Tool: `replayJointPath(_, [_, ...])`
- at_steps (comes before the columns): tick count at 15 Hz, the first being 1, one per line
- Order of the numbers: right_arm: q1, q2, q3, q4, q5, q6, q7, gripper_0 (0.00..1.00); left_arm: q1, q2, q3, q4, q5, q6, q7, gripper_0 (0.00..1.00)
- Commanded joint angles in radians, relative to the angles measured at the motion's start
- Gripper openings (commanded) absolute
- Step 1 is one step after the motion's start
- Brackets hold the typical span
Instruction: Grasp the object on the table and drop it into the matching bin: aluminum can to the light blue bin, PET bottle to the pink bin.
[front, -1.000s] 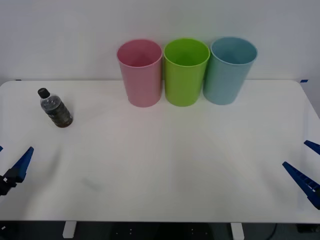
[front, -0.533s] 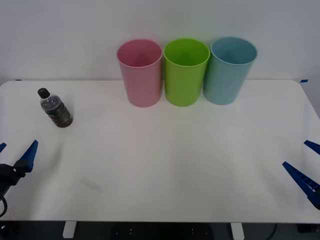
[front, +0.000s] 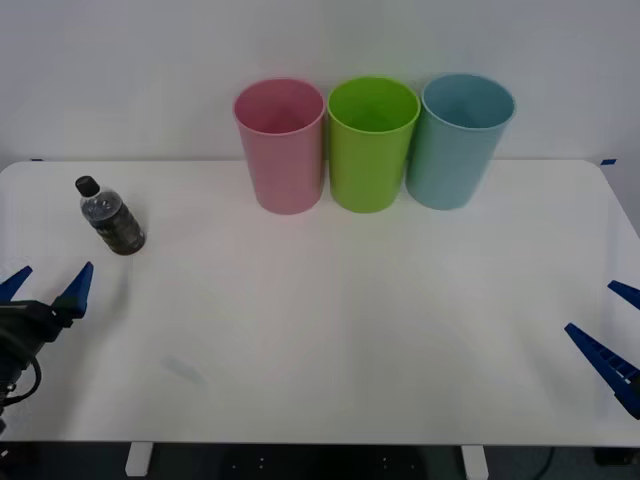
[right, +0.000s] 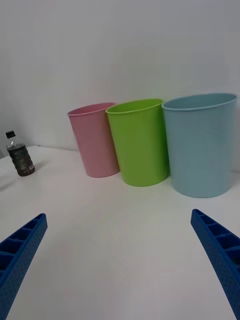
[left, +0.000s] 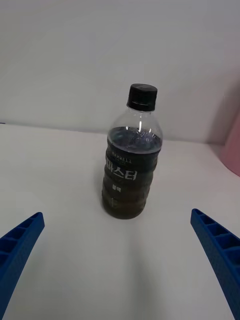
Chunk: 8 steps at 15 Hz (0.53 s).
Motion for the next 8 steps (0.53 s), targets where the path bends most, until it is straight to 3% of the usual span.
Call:
replayJointPath(1, [0.0,0.0,0.0,0.0,0.0,0.0,0.0,1.0,-0.077,-0.007,-0.002,0.07,-0.05,0.001,-0.003,1.0])
replayJointPath(8, [0.0,0.0,0.0,0.0,0.0,0.0,0.0,1.0,-0.209,-0.017,-0.003,0.185,-0.131,0.033,-0.006,1.0])
